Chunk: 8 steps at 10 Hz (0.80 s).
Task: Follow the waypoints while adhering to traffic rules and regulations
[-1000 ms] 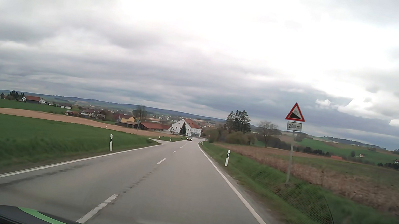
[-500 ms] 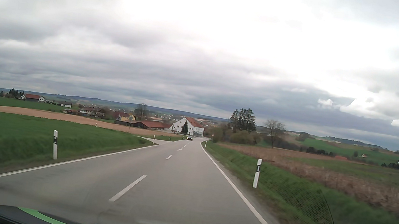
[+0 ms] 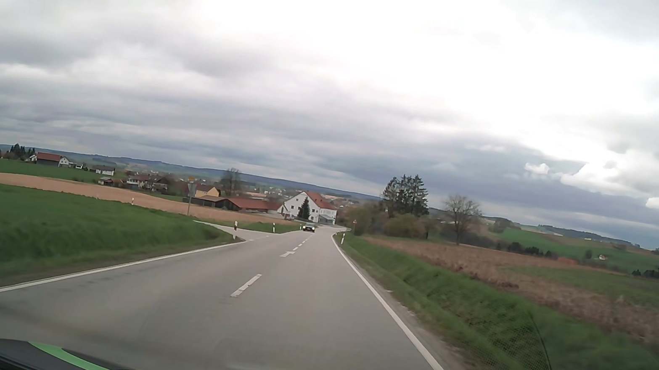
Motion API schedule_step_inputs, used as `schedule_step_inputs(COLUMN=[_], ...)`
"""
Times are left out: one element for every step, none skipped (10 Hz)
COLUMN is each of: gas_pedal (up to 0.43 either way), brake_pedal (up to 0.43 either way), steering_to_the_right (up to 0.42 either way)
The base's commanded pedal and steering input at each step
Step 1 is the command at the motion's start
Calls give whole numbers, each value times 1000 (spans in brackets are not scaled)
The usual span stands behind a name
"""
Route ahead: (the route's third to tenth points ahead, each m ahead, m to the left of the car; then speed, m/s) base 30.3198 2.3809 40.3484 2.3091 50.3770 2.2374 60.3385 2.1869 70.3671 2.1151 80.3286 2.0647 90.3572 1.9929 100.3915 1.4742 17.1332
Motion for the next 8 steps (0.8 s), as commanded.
schedule_step_inputs(gas_pedal=[0, 0, 0, 0, 0, 0, 0, 0], brake_pedal=[0, 0, 0, 0, 0, 0, 0, 0], steering_to_the_right=[6, 5, 5, 5, 5, 5, 4, 4])
